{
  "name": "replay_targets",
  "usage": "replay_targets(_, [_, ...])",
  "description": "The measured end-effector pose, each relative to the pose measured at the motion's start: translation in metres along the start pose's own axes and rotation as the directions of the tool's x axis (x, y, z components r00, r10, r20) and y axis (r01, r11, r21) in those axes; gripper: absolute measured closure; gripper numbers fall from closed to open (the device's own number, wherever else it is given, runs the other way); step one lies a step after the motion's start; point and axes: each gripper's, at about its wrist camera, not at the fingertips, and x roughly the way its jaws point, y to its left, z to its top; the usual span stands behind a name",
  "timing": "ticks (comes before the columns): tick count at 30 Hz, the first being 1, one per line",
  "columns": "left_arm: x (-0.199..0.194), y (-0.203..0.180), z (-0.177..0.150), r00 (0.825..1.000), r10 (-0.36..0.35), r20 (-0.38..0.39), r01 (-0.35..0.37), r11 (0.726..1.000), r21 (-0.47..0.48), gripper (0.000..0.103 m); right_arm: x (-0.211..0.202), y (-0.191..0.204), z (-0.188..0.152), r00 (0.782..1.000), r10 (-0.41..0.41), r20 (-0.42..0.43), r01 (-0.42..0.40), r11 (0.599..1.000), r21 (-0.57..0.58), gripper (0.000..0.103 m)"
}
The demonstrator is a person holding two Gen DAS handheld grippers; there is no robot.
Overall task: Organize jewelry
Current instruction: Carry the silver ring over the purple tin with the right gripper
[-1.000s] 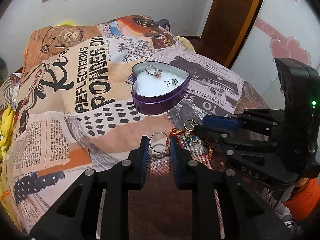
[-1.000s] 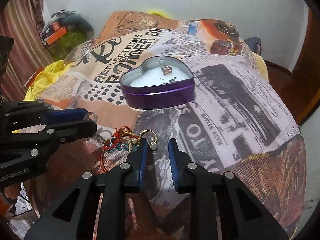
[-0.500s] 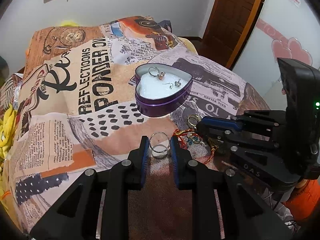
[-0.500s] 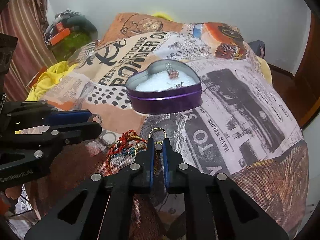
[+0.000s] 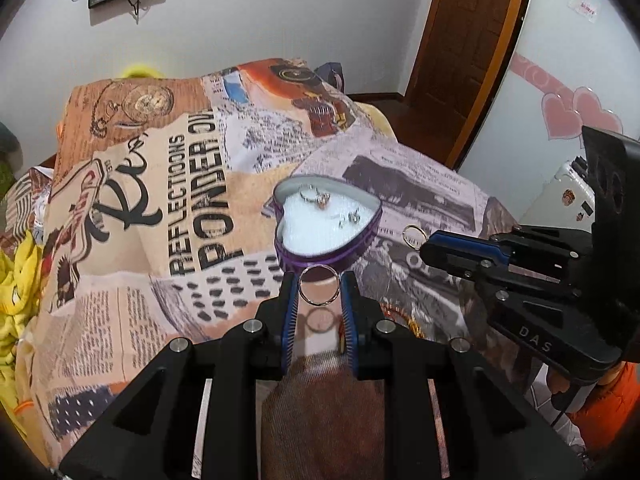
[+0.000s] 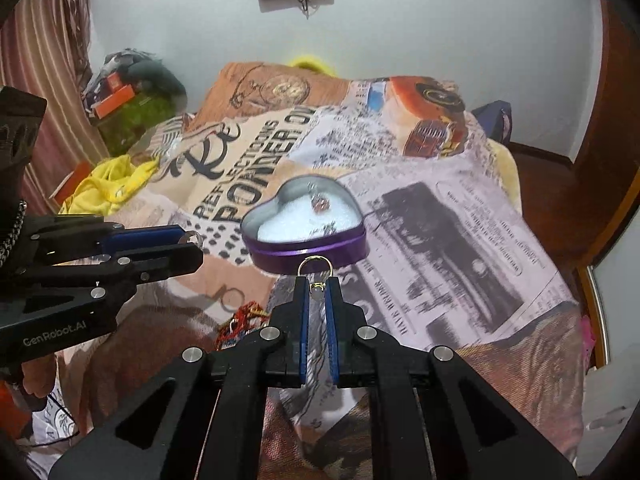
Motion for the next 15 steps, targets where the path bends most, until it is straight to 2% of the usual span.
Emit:
replay_targets(8, [0.003,0.004,0.018,1.0,0.003,0.029,-0.003,1.0,0.001,0.083,-0.001,-0.006,0.013,0.999,-0.003,0.036,0.003,1.0,0.007,0.096])
replay_targets(15, [0.017,0.01,0.028,1.0,0.005,0.025,-0.005,1.0,-0.001,0.083,0.01,-0.008,0.025,0.999,0.01,0.043,-0.01,1.0,0.006,0.096])
